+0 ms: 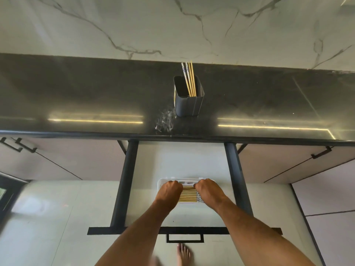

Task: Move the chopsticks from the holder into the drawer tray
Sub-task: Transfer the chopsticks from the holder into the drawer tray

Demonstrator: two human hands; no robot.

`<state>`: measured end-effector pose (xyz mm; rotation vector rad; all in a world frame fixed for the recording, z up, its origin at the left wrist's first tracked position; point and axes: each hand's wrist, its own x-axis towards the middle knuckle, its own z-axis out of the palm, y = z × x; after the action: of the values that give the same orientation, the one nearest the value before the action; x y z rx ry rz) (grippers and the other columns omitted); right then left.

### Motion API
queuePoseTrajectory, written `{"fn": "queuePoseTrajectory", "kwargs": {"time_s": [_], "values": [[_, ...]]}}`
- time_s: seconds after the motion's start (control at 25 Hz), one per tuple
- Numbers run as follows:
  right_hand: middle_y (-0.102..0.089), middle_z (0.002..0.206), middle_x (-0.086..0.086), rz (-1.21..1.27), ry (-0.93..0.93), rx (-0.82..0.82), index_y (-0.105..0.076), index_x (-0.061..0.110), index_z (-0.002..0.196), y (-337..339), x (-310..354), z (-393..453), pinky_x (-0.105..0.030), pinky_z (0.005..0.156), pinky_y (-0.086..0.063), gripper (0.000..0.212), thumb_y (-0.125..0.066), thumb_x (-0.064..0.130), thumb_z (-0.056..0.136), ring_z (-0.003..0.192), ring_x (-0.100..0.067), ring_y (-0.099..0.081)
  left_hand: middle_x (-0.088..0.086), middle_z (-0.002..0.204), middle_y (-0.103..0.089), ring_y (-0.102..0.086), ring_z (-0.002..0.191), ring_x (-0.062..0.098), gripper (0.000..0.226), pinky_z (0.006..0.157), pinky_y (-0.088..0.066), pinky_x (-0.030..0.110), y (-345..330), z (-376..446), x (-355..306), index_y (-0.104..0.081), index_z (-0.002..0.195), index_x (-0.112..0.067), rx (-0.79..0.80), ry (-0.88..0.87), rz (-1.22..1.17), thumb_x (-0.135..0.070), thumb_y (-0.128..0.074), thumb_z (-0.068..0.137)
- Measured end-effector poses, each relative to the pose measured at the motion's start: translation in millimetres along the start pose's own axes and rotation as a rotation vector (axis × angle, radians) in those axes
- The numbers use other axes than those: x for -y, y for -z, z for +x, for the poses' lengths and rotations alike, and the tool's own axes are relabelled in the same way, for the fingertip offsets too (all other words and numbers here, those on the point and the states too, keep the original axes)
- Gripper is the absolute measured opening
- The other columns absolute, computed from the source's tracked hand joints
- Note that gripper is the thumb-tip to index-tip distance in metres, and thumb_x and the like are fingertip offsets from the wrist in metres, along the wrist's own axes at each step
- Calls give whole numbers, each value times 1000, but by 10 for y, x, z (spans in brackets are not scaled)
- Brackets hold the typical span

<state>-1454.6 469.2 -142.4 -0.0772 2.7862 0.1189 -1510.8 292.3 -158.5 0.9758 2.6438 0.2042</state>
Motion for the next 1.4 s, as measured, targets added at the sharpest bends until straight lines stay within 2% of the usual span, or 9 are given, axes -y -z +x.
{"fn": "queuePoseTrajectory", "kwargs": {"time_s": [0.12,0.24,0.32,0.48,0.6,0.72,0.92,1.24,1.4], "values": [[-74,99,-7,-24,-7,62,-71,10,105,-256,20,53,-36,85,-58,26,-51,-4,96,90,-26,-72,20,103,-69,-66,96,38,20,81,-55,42,-223,80,38,-69,103,1,51,62,-102,0,-49,96],[-74,102,-13,79,2,89,-71,7,102,-408,-10,127,-36,85,-57,26,-50,-7,96,94,-29,-72,18,98,-70,-67,92,36,19,78,-55,40,-363,143,87,-70,96,-2,61,95,-132,-3,-51,96],[-75,102,-11,124,20,93,-72,8,98,-463,-31,169,-33,83,-57,29,-51,-11,92,94,-25,-72,15,98,-72,-69,91,34,20,76,-53,37,-417,172,114,-72,95,-6,84,93,-122,-9,-52,95],[-75,105,-9,250,12,81,-73,9,101,-467,-36,199,-32,86,-55,23,-58,-4,91,97,-24,-71,9,108,-70,-67,101,30,22,82,-53,35,-424,225,191,-71,105,-12,118,70,-70,-10,-51,95],[-75,107,-6,250,10,35,-74,13,105,-419,-49,191,-35,90,-56,22,-59,5,92,99,-23,-70,1,96,-64,-65,104,25,23,72,-46,27,-392,239,249,-67,101,-19,124,73,-43,-8,-48,95],[-75,105,-3,206,-19,7,-75,16,106,-408,-53,188,-38,92,-55,23,-57,7,96,96,-22,-71,2,111,-68,-67,102,22,26,81,-52,29,-382,248,281,-70,108,-17,104,78,-15,-5,-53,93],[-75,106,-4,183,-65,23,-74,15,110,-491,-29,197,-34,96,-55,21,-56,10,102,97,-19,-71,4,118,-66,-64,107,24,28,86,-51,30,-446,247,317,-67,117,-16,97,100,-35,-6,-51,96],[-75,107,1,194,-81,-21,-74,20,113,-574,-56,204,-35,112,-44,20,-57,24,104,99,-16,-69,4,111,-69,-68,97,22,29,80,-57,31,-472,247,315,-69,113,-15,81,109,-82,-2,-53,93],[-75,108,1,217,-67,-16,-74,20,115,-609,-50,195,-35,114,-43,19,-61,22,101,102,-16,-70,7,110,-68,-68,94,23,24,82,-58,32,-503,225,321,-67,113,-12,99,120,-113,-2,-56,94]]}}
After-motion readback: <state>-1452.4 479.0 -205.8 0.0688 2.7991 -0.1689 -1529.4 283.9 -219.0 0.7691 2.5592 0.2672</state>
